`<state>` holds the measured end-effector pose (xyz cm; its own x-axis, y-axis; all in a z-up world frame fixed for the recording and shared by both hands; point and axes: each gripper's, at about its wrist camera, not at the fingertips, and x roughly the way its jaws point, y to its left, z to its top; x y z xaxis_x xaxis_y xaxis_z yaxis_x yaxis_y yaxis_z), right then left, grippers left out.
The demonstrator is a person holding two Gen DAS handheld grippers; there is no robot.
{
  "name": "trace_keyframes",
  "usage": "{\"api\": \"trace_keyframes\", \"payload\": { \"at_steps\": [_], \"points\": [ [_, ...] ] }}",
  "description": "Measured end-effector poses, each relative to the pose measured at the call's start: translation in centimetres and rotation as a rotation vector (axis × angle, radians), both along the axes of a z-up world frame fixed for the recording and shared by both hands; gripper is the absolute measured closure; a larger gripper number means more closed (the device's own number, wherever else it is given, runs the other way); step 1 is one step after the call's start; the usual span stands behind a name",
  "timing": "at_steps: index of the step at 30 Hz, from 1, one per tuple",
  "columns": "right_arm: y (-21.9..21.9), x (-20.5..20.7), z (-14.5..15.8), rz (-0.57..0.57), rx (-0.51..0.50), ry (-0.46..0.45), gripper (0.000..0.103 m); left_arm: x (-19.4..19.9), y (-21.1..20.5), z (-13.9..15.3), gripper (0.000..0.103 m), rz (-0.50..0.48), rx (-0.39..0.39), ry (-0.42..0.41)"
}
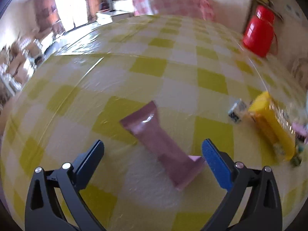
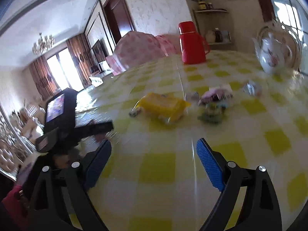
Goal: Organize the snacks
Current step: 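Move both open tools back over the table toward the yellow pack and pink bar, then grasp the yellow pack with the right gripper while the left grasps the pink bar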
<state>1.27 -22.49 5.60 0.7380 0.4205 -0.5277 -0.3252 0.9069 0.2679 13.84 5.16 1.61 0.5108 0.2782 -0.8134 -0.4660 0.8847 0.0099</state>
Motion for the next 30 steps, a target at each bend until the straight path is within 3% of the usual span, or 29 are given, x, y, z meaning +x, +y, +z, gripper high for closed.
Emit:
{"api": "trace_keyframes", "payload": {
  "at_steps": [3,6,9,13,15,18,19,20,25,30],
  "points": [
    [2.2,4.4,-0.1,0.062,-0.093,0.024,0.016,0.1,-0.4,-0.2,0.002,-0.052,0.014,0.012],
    [5.2,8.5,0.0,0.091,-0.279,-0.017,0.016,0.6,-0.4,-0.3,0.002,-0.078,0.013,0.012],
    [8.1,12.5,0.1,0.173,-0.391,-0.006,0.016,0.6,-0.3,-0.3,0.002,-0.097,0.014,0.013],
    [11.3,16.8,-2.0,0.265,-0.607,0.066,0.017,0.9,0.0,-0.4,0.002,-0.110,0.013,0.015],
    [11.3,17.9,-3.3,0.282,-0.612,0.130,0.019,1.0,0.0,-0.4,0.002,-0.114,0.013,0.015],
    [10.0,18.1,-4.0,0.256,-0.491,0.185,0.038,1.1,0.1,-0.4,0.002,-0.119,0.012,0.018],
    [9.6,17.4,-4.2,0.245,-0.480,0.168,0.050,1.1,0.1,-0.3,0.002,-0.120,0.012,0.018],
    [9.4,16.5,-4.2,0.236,-0.469,0.159,0.054,1.2,0.2,-0.3,0.002,-0.121,0.012,0.018],
    [7.9,9.2,-4.1,0.085,-0.489,0.118,0.055,1.3,0.4,-0.3,0.002,-0.127,0.013,0.019],
    [4.5,3.7,-2.8,-0.055,-0.352,0.118,0.055,1.4,0.3,-0.3,0.002,-0.136,0.013,0.014]
  ]
}}
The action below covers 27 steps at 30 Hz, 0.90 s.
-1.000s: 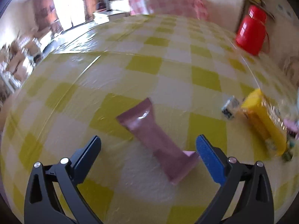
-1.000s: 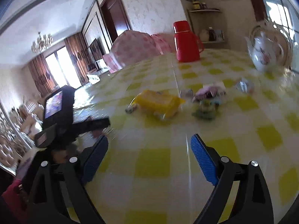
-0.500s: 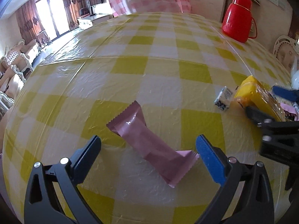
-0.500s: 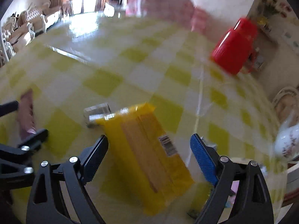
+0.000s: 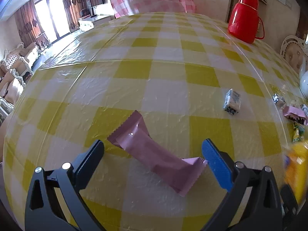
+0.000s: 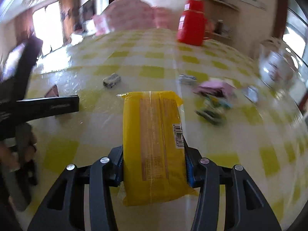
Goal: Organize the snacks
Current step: 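Grasp the yellow pack with the right gripper while the left grasps the pink bar, then lift both held snacks and carry them toward the box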
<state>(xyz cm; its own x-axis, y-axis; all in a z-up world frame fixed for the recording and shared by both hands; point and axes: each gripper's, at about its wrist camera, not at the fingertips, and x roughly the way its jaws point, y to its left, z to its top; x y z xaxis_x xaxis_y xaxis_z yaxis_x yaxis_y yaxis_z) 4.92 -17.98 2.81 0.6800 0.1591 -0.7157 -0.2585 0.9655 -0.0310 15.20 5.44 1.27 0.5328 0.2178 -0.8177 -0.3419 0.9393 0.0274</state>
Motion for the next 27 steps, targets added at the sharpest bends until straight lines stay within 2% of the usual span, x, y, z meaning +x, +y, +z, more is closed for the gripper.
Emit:
{"api": "trace_keyframes", "payload": {
  "at_steps": [1,2,3,5,11,14,27],
  "points": [
    [-0.6,-0.8,0.2,-0.027,0.032,-0.006,0.055,-0.1,-0.3,0.1,0.016,-0.026,0.007,-0.013],
    [-1.2,-1.3,0.2,-0.051,0.061,-0.006,0.055,-0.3,-0.6,0.4,0.061,-0.060,0.015,-0.037],
    [-1.6,-1.8,0.2,-0.078,0.088,-0.004,0.055,-0.6,-0.9,0.8,0.084,-0.094,0.013,-0.057],
    [-2.2,-2.6,0.2,-0.124,0.130,-0.002,0.055,-0.9,-0.8,0.9,0.083,-0.124,-0.033,-0.062],
    [-3.1,-4.9,0.0,-0.198,0.233,0.006,0.055,-1.2,-0.5,1.1,0.083,-0.135,-0.091,-0.069],
    [-3.1,-5.8,-0.2,-0.217,0.282,0.012,0.055,-1.5,-0.7,1.6,0.083,-0.137,-0.095,-0.091],
    [-1.3,-8.0,-0.2,-0.197,0.314,0.027,0.055,-4.9,0.8,3.7,0.083,-0.091,-0.114,-0.178]
  ]
}}
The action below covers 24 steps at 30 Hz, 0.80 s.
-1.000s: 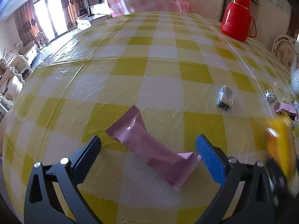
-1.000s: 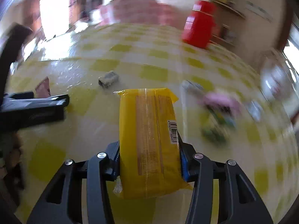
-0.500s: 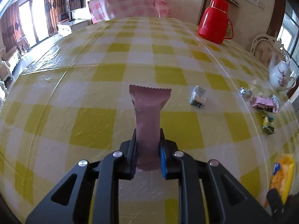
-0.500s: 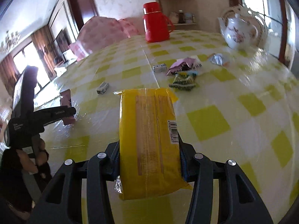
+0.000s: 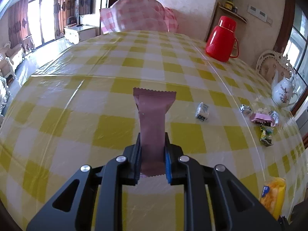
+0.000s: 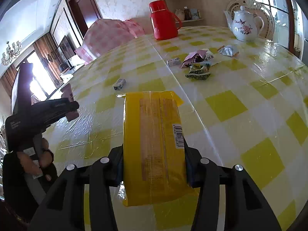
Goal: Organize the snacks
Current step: 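Lift both held snacks and carry them toward the box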
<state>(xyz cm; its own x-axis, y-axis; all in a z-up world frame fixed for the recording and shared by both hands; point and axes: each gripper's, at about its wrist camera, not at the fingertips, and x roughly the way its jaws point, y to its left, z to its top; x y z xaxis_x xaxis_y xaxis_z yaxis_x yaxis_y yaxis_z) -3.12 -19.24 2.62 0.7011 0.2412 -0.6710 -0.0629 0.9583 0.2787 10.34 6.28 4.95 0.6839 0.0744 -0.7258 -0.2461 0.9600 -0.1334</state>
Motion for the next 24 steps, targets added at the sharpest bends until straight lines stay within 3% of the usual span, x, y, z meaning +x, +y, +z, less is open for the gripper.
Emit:
{"api": "trace_keyframes", "payload": {
  "at_steps": [11,19,24],
  "points": [
    [1.5,-2.9,0.9,0.068,0.032,-0.028,0.055,-6.4,-0.8,1.2,0.083,-0.004,0.038,-0.088],
    [2.5,-5.8,0.5,0.102,0.069,-0.021,0.055,-10.7,-0.1,0.9,0.083,0.001,0.003,-0.115],
    [2.6,-6.7,0.7,0.109,0.088,-0.030,0.055,-13.9,0.2,2.0,0.083,-0.006,0.027,-0.165]
  ]
}}
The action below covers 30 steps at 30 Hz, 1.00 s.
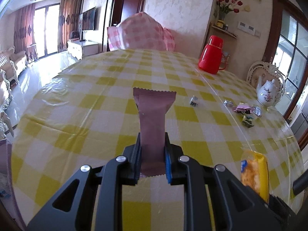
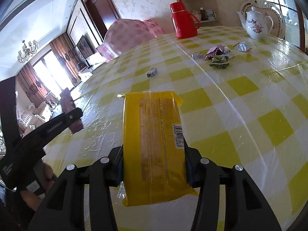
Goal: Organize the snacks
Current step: 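Lift both held snacks and carry them toward the box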
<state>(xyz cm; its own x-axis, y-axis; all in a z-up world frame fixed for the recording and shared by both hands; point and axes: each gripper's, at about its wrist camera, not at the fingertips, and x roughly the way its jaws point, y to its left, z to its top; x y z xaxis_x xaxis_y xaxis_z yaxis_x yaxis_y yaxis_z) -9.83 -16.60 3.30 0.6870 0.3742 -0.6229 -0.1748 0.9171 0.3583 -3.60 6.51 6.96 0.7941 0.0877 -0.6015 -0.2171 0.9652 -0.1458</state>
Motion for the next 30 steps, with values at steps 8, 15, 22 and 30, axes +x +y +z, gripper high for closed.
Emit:
{"api": "trace_keyframes", "payload": {
  "at_steps": [8,15,22,30],
  "points": [
    [-0.1,-2.1,0.0,0.024,0.043,-0.006,0.055,-4.2,0.0,1.0,0.083,-0.029,0.026,-0.028],
    [0.3,-4.1,0.4,0.056,0.067,-0.015,0.055,-7.6,0.1,2.1,0.083,-0.066,0.057,-0.038],
    [2.5,-5.8,1.0,0.123,0.060,-0.032,0.055,-10.9,0.9,1.8,0.083,-0.082,0.120,-0.024],
    [7.2,-8.2,1.9,0.241,0.027,-0.050,0.055,-14.6,6.0,1.3,0.083,-0.034,0.094,0.002]
  ]
}}
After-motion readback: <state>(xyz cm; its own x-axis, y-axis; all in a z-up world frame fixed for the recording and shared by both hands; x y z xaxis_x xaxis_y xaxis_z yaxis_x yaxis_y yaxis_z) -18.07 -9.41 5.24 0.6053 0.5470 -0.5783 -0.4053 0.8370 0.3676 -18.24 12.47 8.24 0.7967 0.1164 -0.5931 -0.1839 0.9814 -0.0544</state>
